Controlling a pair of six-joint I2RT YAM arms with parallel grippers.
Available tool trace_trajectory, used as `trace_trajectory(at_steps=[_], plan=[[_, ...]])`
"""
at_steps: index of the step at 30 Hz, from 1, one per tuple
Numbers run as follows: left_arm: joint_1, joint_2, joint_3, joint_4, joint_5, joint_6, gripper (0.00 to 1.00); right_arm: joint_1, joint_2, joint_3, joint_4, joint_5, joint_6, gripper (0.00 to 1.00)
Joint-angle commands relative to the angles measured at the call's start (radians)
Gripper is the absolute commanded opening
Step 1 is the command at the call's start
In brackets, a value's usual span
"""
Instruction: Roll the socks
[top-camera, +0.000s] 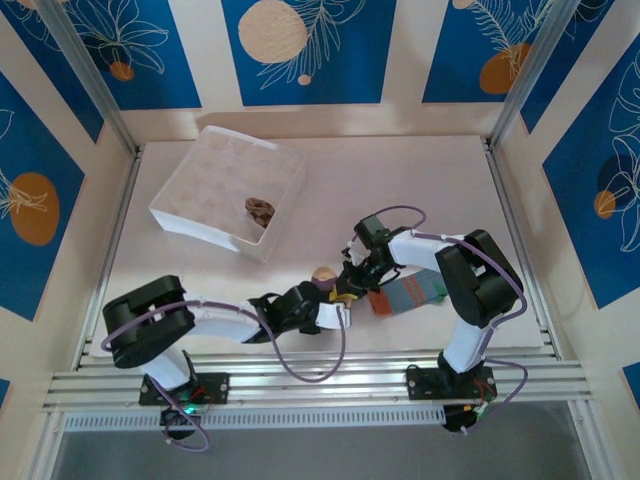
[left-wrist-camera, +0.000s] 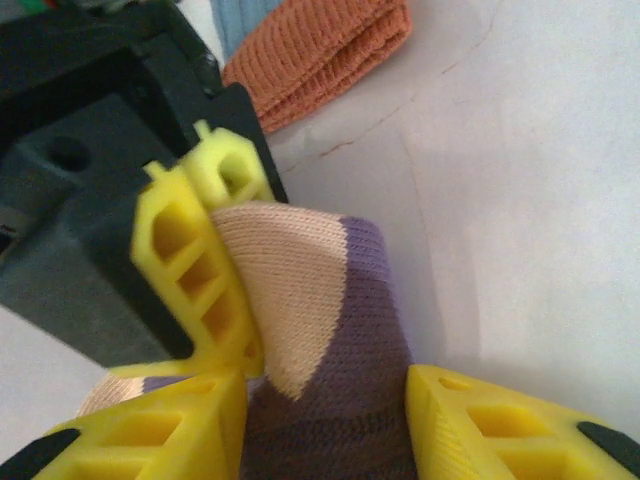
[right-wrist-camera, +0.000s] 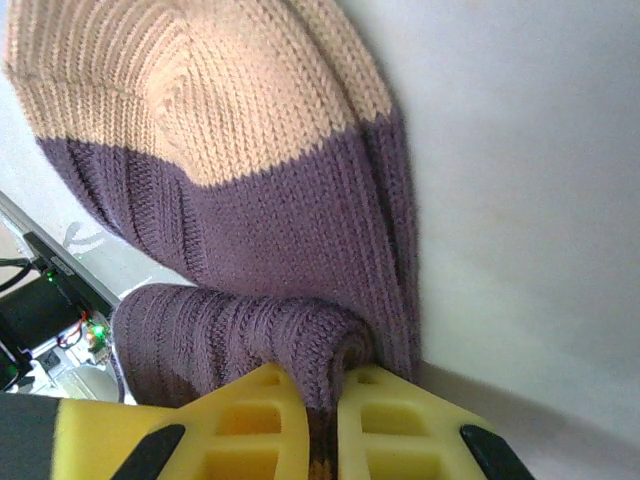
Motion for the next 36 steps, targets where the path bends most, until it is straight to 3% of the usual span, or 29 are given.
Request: trace_trajectory(at_steps=[1, 6, 9, 10, 13, 15, 27, 36], plan=[[-0.015, 0.060, 0.021, -0.024, -0.046, 0.025, 0.46, 0.006, 0.052, -0.060, -0.068, 0.168, -0.011, 0.06], [-0.016, 0.114, 0.043, -0.047, -0.107, 0.006, 0.46, 0.001, 0.039, -0.069, -0.068, 0.164, -0.011, 0.07], [-0.003, 0.134, 0.052, -0.082, -0.103, -0.031, 0.34, 0.000, 0.018, -0.079, -0.065, 0.162, -0.011, 0.12], [0.010, 0.131, 0.052, -0.096, -0.066, -0.057, 0.27, 0.000, 0.005, -0.084, -0.062, 0.162, -0.012, 0.17], [0.092, 0.120, 0.065, -0.172, 0.182, -0.161, 0.07, -0.007, -0.040, -0.099, -0.065, 0.157, -0.022, 0.36], [0.136, 0.130, 0.082, -0.211, 0.310, -0.214, 0.00, -0.014, -0.075, -0.112, -0.065, 0.160, -0.029, 0.43], [0.293, 0.144, 0.070, -0.107, 0.808, -0.438, 0.00, -0.102, -0.479, -0.215, 0.028, 0.107, -0.081, 0.59], [0.426, 0.226, 0.109, 0.026, 1.086, -0.694, 0.00, -0.150, -0.468, -0.265, 0.110, 0.029, -0.072, 0.62]])
